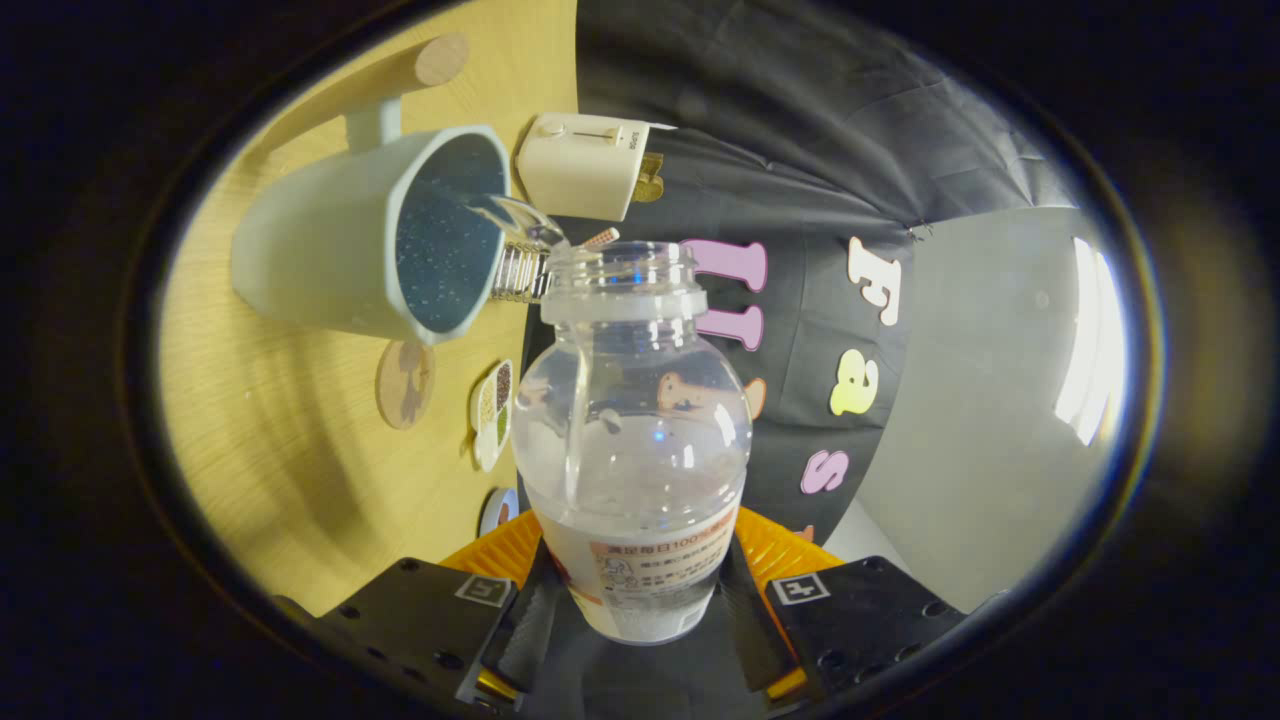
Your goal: Take the bottle from table, then pour the juice into the cup, finally place the bottle on the coaster
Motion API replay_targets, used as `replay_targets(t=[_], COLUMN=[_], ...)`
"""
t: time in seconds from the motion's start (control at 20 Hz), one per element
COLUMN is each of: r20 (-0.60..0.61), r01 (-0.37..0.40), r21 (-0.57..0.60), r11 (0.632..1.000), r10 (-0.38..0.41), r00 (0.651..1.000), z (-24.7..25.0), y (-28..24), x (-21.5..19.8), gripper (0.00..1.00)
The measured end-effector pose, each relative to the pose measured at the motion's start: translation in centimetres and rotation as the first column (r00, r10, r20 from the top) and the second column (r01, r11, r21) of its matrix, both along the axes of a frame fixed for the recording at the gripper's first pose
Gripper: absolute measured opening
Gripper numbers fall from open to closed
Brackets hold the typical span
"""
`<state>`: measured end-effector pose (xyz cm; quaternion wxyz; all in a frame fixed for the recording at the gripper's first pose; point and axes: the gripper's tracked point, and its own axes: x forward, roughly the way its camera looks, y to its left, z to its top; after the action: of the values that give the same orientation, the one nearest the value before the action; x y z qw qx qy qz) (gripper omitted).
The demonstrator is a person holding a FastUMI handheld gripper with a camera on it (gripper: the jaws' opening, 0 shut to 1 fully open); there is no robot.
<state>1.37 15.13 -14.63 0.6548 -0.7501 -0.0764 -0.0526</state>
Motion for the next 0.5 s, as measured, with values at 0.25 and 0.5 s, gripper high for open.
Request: replay_targets(t=[0.25,0.5], r20=[-0.004,-0.002], r01=[-0.004,-0.009], r21=[-0.012,-0.03], r11=[1.0,1.0], r10=[0.004,0.008], r00=[1.0,1.0], z=[-0.06,0.21], y=[0.1,0.11], x=[-0.01,0.17], gripper=[0.78,0.78])
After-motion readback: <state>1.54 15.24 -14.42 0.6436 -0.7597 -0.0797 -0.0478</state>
